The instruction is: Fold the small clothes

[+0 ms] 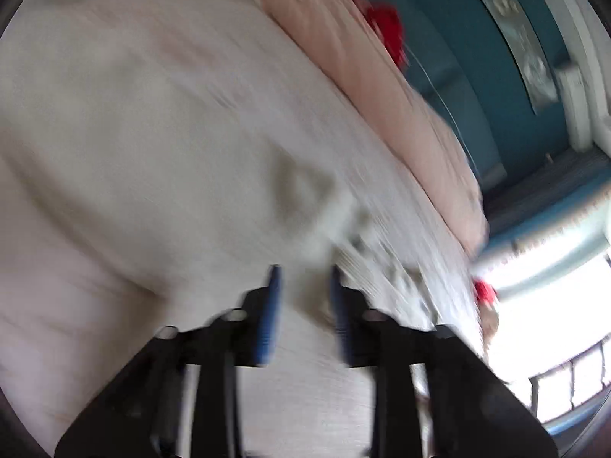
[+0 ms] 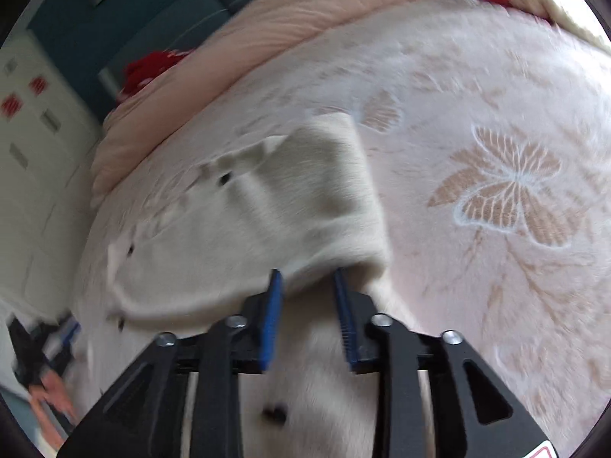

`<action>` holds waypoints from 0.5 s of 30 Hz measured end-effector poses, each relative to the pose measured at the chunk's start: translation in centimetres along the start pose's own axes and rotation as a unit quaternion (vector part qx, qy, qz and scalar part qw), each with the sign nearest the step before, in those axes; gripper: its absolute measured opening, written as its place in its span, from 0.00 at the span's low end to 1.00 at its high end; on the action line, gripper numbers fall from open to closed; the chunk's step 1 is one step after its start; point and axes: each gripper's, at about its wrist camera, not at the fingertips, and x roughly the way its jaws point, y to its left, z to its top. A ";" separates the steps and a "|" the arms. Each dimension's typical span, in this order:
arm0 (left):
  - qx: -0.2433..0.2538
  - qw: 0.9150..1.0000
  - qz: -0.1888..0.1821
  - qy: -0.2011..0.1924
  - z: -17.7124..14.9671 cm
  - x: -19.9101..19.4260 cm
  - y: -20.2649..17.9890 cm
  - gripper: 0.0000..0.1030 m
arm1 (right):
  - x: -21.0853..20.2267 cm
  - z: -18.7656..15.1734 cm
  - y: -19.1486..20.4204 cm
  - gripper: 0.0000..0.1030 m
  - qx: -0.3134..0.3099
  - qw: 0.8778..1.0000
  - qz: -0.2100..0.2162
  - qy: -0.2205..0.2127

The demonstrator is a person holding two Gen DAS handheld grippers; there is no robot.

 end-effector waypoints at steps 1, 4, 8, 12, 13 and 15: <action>-0.014 0.999 0.026 -0.022 1.4 -1.4 2.1 0.54 | -1.0 -1.1 0.8 0.44 -0.024 1.000 -0.002 -0.005; -0.095 0.985 0.114 -0.084 6.1 -5.9 10.5 0.58 | -3.6 -6.5 3.9 0.48 -0.104 0.994 -0.007 0.006; -0.194 0.957 0.177 -0.127 11.1 -9.1 20.1 0.58 | -4.4 -13.4 5.6 0.49 -0.145 0.988 -0.001 0.060; -0.167 0.962 0.171 -0.129 13.7 -8.7 20.9 0.39 | -4.8 -16.8 7.4 0.58 -0.161 0.984 -0.012 0.080; -0.162 0.967 0.162 -0.115 14.1 -7.9 20.7 0.19 | -4.9 -16.9 7.7 0.58 -0.162 0.983 -0.013 0.082; -0.169 0.968 0.165 -0.090 14.3 -7.3 20.5 0.10 | -5.0 -16.8 8.0 0.58 -0.163 0.983 -0.013 0.088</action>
